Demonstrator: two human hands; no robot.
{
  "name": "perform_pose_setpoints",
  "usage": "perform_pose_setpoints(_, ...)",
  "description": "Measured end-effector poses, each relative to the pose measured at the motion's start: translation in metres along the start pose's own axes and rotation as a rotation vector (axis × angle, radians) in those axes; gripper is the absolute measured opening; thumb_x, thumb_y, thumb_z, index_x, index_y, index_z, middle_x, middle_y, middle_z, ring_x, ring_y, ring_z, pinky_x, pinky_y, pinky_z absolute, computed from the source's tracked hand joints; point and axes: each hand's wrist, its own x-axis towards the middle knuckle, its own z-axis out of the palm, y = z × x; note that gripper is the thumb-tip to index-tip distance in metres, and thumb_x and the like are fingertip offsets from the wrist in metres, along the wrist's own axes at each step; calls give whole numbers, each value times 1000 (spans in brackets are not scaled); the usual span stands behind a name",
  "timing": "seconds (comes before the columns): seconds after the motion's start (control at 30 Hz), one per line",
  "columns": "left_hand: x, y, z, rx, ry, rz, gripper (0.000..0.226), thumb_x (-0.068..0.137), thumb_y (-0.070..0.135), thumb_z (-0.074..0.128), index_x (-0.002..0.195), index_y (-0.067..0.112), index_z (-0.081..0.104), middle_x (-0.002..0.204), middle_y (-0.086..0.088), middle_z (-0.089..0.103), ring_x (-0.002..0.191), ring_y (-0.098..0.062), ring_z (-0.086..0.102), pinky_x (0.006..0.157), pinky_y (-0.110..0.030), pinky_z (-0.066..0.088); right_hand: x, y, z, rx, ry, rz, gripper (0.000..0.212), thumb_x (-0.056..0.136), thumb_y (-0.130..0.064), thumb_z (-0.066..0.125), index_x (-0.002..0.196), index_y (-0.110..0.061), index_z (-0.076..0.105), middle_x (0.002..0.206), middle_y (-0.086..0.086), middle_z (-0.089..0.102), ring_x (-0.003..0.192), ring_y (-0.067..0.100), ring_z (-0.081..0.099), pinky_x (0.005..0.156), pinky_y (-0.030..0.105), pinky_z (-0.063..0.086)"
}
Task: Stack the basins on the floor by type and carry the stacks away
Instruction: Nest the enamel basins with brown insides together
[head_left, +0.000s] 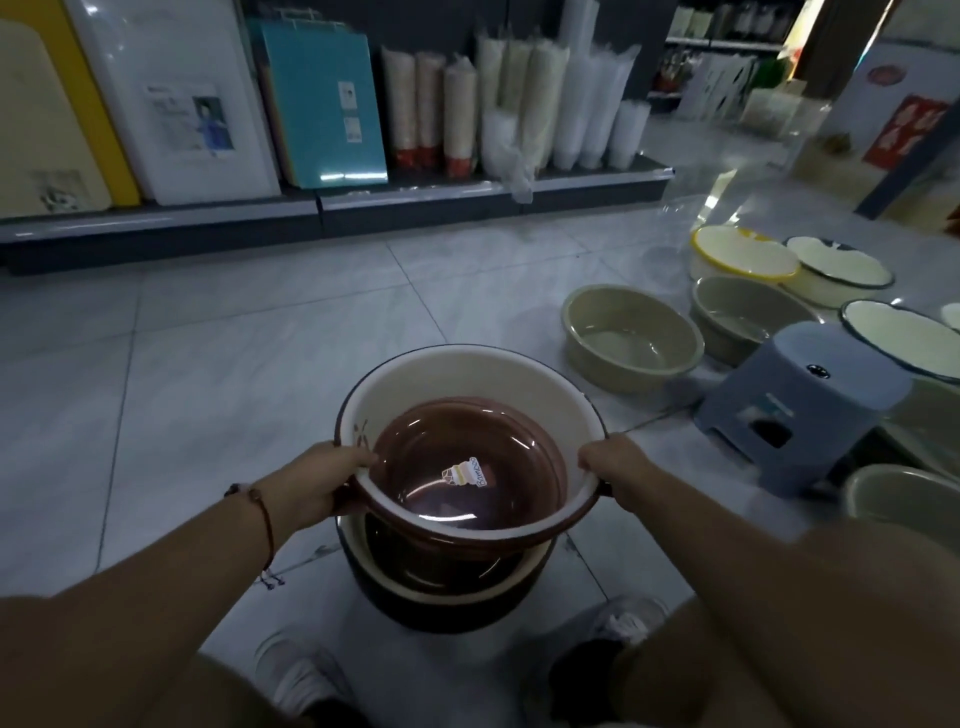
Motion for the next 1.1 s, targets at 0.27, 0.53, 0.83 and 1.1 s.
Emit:
perform_pose_setpoints(0.27,10,-33,-7,61,17,-11,11,93,-6,53,96,-2,64,89,-23,67,73,-32,65,51,-34,60,15,53,31,39,-35,82,32,82,7,61,113,4,57,106,24,61,84,34,63,65,40,58)
perform_pose_setpoints(0.53,24,-59,-21,232,18,-41,20,88,-3,60,107,-2,65,99,-26,70,88,-39,70,66,-44,61,12,68,54,-119,-29,7,39,79,-2,62,115,-9,48,106,16,58,96,34,60,62,39,57)
perform_pose_setpoints(0.83,35,-97,-21,685,-42,-101,26,84,11,70,65,7,53,68,-7,54,61,-16,51,43,-19,39,19,103,70,-570,-155,157,63,82,-8,66,138,6,41,131,22,55,117,34,58,90,37,51)
perform_pose_setpoints(1.1,51,-115,-19,928,-38,130,85,84,15,75,143,2,15,102,-13,63,86,-26,65,63,-32,54,17,108,76,-763,-137,-109,95,91,-4,54,155,-13,-16,164,15,-3,137,39,40,109,43,36)
